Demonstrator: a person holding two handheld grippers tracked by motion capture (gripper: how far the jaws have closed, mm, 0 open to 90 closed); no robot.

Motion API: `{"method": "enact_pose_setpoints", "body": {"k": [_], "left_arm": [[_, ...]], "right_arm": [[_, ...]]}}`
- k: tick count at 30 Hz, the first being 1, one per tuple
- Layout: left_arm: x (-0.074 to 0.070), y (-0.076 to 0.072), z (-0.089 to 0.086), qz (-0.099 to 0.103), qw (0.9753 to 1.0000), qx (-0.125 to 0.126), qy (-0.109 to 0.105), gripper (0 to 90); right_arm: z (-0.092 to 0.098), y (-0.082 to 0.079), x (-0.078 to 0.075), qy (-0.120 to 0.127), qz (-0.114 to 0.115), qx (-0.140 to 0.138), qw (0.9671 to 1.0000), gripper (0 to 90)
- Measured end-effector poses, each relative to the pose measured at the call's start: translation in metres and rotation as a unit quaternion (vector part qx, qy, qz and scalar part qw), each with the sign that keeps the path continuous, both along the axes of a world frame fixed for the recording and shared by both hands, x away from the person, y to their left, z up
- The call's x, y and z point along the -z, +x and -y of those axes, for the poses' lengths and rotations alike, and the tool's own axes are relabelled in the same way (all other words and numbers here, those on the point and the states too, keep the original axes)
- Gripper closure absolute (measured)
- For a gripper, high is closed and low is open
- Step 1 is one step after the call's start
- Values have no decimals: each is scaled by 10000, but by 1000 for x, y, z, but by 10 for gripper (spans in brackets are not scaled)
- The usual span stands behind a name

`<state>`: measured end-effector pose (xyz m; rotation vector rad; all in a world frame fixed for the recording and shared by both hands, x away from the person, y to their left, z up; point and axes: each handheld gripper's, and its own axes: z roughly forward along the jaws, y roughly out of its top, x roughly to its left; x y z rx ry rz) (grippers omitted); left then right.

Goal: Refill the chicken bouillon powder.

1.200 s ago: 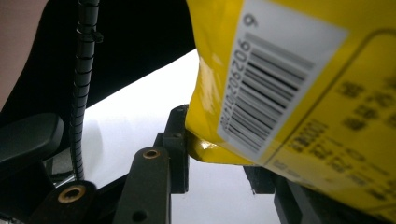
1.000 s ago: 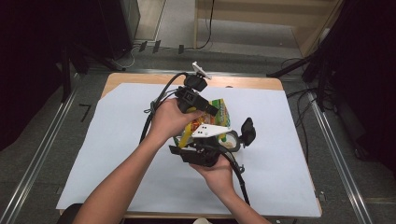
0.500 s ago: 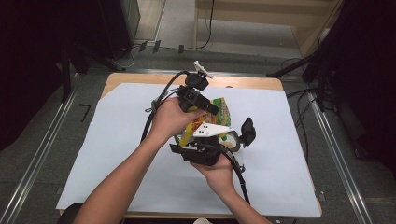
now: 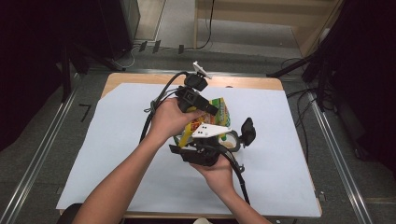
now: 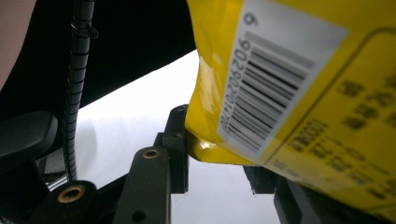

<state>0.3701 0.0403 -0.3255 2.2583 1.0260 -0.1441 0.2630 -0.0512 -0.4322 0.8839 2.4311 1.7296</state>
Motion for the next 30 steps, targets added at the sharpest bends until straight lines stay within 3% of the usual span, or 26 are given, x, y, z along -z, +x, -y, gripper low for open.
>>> {"method": "enact_pose_setpoints", "body": {"k": [30], "left_arm": [[2,-1,1,7,10000,-3,14,738]], "right_arm": [[1,0,1,-35,-9,-19,10000,671]]}}
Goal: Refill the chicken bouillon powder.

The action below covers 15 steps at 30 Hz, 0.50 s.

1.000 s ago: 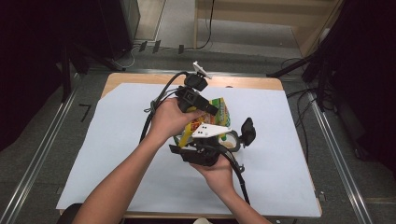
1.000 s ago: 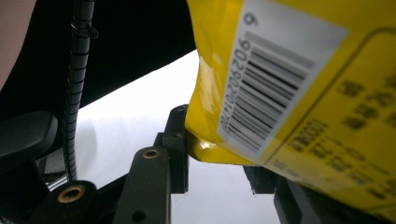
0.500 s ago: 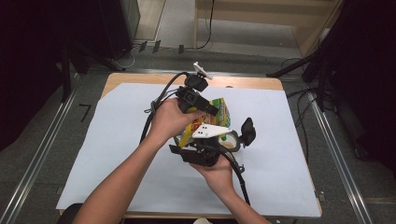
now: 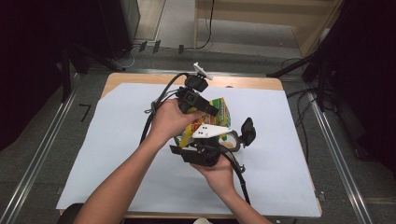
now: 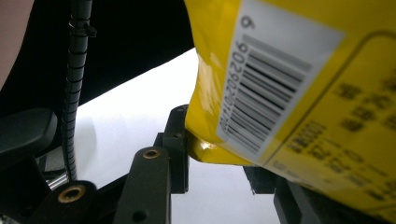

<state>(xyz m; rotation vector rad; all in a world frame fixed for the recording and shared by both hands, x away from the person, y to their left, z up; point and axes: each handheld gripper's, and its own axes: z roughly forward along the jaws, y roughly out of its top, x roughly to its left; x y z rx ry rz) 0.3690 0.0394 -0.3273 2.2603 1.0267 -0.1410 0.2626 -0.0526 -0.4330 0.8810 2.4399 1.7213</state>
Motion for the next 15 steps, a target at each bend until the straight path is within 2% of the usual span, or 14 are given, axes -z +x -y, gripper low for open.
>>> {"method": "enact_pose_setpoints", "body": {"k": [12,15], "left_arm": [[-1,0,3,-28,10000,28,20,737],[-1,1,4,-87,10000,15,27,736]], "right_arm": [[1,-1,-1,79,-111,70,9999,671],[2,-1,-1,87,-122,64,9999,671]]}}
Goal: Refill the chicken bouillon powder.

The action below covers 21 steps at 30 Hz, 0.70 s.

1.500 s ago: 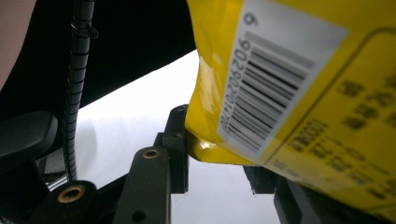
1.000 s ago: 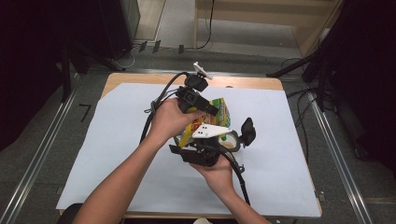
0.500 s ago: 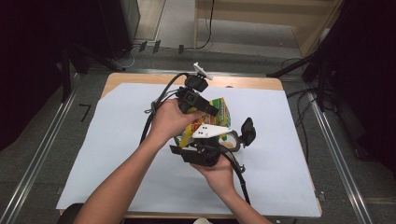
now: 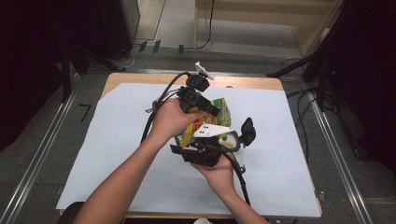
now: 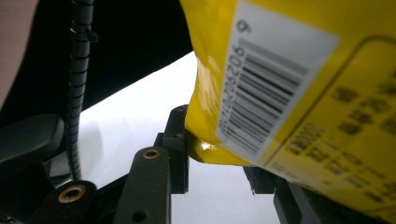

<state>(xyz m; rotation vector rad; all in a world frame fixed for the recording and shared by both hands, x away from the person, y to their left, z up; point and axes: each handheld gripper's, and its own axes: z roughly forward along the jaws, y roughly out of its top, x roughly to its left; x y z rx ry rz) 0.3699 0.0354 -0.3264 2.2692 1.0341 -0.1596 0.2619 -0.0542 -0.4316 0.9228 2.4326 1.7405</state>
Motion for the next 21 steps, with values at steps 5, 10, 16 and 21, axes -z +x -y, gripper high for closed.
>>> {"method": "enact_pose_setpoints", "body": {"k": [5,10,16,21], "left_arm": [[2,3,0,-106,9999,-5,28,738],[5,3,2,-116,9999,15,4,736],[6,2,1,-120,9999,32,8,733],[6,1,1,-105,9999,29,14,733]], "right_arm": [[0,-1,0,96,-105,-34,9999,670],[1,0,2,21,-91,-4,10000,671],[1,-1,3,-42,-59,-16,10000,671],[0,-1,4,-38,-55,5,10000,671]]}}
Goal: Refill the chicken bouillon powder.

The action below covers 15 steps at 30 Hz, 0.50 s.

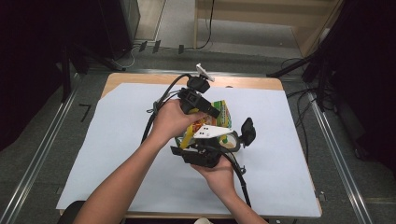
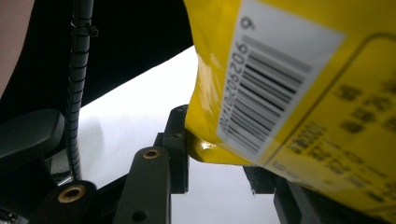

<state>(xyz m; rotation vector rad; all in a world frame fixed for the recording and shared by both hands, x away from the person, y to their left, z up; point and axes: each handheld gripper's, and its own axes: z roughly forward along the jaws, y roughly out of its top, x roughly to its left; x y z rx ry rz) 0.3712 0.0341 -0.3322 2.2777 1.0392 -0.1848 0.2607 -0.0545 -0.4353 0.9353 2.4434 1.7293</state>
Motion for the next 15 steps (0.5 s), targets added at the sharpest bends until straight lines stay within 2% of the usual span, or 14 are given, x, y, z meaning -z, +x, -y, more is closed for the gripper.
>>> {"method": "enact_pose_setpoints", "body": {"k": [15], "left_arm": [[-1,-2,1,26,10000,10,3,733]], "right_arm": [[0,-1,0,-1,25,27,10000,670]]}}
